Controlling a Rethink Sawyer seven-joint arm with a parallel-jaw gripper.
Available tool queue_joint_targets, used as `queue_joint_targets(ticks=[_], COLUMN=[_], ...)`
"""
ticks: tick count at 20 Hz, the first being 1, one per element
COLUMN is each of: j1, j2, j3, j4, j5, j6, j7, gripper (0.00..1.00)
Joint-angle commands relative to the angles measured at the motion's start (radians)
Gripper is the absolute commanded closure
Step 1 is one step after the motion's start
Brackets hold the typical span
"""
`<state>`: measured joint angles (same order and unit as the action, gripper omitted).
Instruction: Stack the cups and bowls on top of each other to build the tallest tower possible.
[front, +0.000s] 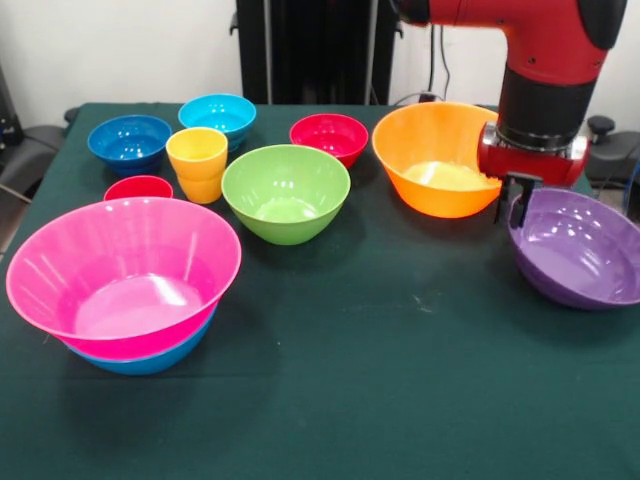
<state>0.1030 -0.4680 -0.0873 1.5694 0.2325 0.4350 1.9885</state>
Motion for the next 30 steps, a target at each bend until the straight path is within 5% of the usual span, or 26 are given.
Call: queue_joint_targets(ticks=[1, 13, 30], j1=[-0.037, -0.111, -0.233], j2=[-0.169, -0.261, -0.314], j3=[0.049, 0.075, 0.150], j4=[-0.076, -0.146, -0.099], j5=[-0.077, -0.168, -0.257], j6=[0.269, 0.445, 0.482], j7=[-0.054, -0.134, -0.219], gripper=[1.00, 1.00, 1.00])
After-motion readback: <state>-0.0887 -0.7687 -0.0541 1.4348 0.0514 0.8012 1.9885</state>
